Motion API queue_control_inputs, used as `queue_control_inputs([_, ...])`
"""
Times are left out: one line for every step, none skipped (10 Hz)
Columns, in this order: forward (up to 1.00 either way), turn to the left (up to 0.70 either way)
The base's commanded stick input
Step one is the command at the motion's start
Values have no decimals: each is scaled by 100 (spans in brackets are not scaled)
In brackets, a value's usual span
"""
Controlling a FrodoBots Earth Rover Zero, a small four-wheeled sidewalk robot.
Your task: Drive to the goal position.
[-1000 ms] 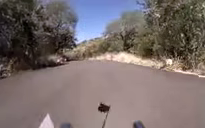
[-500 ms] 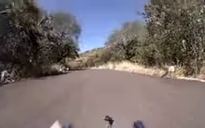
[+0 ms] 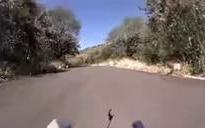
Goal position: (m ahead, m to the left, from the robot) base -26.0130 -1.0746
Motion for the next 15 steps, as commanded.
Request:
queue_control_inputs([85, 0])
queue_control_inputs([85, 0])
queue_control_inputs([85, 0])
queue_control_inputs([85, 0])
queue_control_inputs([85, 0])
queue_control_inputs([85, 0])
queue_control_inputs([85, 0])
queue_control_inputs([85, 0])
queue_control_inputs([85, 0])
queue_control_inputs([85, 0])
queue_control_inputs([85, 0])
queue_control_inputs([85, 0])
queue_control_inputs([85, 0])
queue_control_inputs([85, 0])
queue_control_inputs([85, 0])
